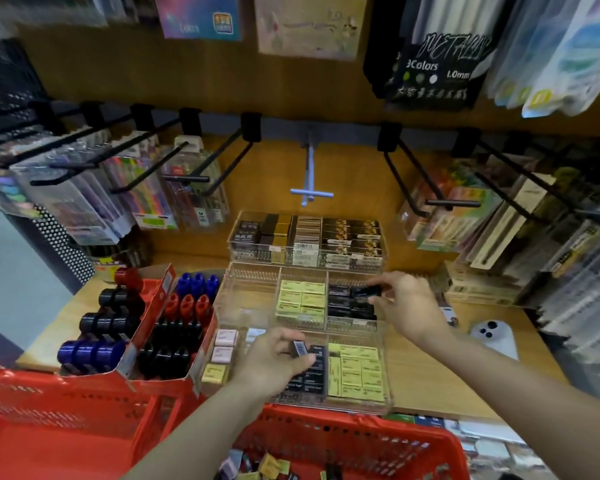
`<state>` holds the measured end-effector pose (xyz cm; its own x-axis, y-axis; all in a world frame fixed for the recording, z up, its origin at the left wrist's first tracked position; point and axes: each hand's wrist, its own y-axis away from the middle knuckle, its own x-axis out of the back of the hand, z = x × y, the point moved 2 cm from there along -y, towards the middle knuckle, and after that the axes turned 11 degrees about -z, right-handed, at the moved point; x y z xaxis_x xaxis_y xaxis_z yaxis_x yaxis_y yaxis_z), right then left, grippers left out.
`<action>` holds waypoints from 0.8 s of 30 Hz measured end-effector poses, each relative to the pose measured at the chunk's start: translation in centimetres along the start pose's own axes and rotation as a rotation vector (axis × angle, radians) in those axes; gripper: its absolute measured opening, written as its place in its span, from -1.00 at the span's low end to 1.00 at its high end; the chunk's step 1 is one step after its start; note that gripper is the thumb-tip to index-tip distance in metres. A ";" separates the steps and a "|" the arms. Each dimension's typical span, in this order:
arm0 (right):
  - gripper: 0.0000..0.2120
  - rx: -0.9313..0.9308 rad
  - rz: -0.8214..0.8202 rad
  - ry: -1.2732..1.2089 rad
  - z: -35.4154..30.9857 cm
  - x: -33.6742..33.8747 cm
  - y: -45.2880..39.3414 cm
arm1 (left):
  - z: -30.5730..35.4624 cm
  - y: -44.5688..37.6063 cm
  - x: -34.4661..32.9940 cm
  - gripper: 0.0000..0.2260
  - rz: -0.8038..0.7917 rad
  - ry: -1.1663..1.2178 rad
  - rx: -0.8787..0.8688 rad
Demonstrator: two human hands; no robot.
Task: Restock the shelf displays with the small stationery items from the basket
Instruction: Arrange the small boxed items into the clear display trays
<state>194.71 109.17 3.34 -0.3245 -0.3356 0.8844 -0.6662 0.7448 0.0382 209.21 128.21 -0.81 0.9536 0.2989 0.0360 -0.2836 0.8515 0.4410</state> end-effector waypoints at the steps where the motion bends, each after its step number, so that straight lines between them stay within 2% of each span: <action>1: -0.75 0.015 0.000 0.021 -0.3 -0.5 -0.7 | -0.1 -0.2 -0.1 -0.75 0.016 0.021 0.005; 10: -0.75 -0.126 0.055 0.135 -1.3 -4.0 -4.0 | -0.7 -0.8 -0.3 -0.74 0.133 -0.045 -0.038; 13: -0.73 -0.090 0.059 0.014 -1.2 -3.9 -3.2 | -0.6 -0.8 0.1 -0.73 0.166 -0.064 -0.085; 16: -0.83 0.048 0.181 -0.037 -2.0 -3.0 -0.4 | -0.2 -0.4 0.6 -0.66 0.173 -0.032 -0.149; 17: -0.87 0.087 0.151 -0.106 -2.6 -2.9 0.7 | 0.1 -0.2 0.8 -0.63 0.169 -0.025 -0.174; 18: -0.89 0.081 0.043 -0.247 -3.3 -3.1 1.9 | 0.3 0.0 0.9 -0.60 0.164 -0.036 -0.203; 20: -0.85 -0.008 -0.237 -0.617 -5.1 -4.1 3.7 | 0.8 0.7 1.0 -0.59 0.162 -0.093 -0.266; 21: -0.82 -0.066 -0.315 -0.752 -5.9 -4.6 4.4 | 1.0 1.0 1.1 -0.59 0.162 -0.122 -0.298; 24: -0.82 -0.163 -0.369 -0.985 -7.8 -5.5 5.9 | 1.3 2.2 1.1 -0.58 0.142 -0.199 -0.377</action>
<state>197.79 119.92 2.33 -0.5697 -0.8208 0.0418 -0.7599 0.5454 0.3536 209.76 129.80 1.34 0.8930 0.3668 0.2608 -0.3948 0.9166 0.0626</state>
